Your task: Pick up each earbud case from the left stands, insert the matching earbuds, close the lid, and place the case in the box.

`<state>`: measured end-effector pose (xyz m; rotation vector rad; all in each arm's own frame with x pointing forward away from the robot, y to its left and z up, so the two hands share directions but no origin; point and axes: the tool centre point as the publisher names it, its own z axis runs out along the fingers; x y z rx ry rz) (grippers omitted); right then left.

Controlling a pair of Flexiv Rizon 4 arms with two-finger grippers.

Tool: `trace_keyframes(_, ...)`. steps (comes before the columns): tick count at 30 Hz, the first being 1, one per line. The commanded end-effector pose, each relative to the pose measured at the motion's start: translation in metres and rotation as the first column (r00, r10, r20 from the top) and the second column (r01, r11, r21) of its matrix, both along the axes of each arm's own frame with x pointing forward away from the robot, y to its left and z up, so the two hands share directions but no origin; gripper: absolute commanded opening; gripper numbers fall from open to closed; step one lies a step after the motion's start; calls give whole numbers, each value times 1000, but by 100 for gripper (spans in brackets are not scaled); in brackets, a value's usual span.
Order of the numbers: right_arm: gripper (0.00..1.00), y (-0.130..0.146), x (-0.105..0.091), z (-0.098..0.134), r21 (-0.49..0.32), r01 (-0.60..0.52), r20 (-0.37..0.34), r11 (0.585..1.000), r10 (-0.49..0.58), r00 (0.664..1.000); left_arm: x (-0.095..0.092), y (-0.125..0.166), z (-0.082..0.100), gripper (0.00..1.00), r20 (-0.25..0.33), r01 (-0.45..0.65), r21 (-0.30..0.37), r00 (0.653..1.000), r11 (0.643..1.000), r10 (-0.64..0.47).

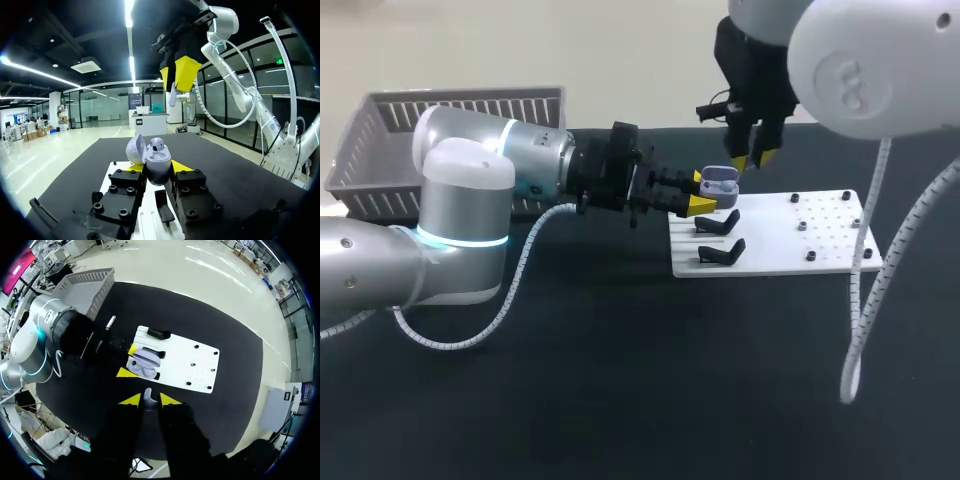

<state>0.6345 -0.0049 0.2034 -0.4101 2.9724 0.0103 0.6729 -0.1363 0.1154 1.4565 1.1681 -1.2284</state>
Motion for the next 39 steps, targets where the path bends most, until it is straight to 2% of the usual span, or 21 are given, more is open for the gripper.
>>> trace_keyframes(1, 0, 10, 11, -5, -8, -16, -22, 1000, 16, 1000, 0, 0, -1, 0, 2, -1, -2, 1000, 1000, 1)
trace_keyframes(15, 0, 33, 15, -16, -5, -155, -46, 988, 155, 987, 0, 0, -1, 0, 2, -1, -2, 1000, 1000, 1)
trace_keyframes(26, 0, 34, 15, -25, -27, -155, -47, 987, 154, 987, 0, 0, -1, 0, 2, -1, -2, 1000, 1000, 1)
trace_keyframes(28, 0, 34, 15, -28, -62, -146, -40, 987, 144, 989, 0, 0, -1, 0, 2, -1, -2, 1000, 1000, 1)
trace_keyframes(39, 0, 33, 18, -36, -65, -138, -35, 988, 136, 990, 0, 0, -1, 0, 2, -1, -2, 1000, 1000, 1)
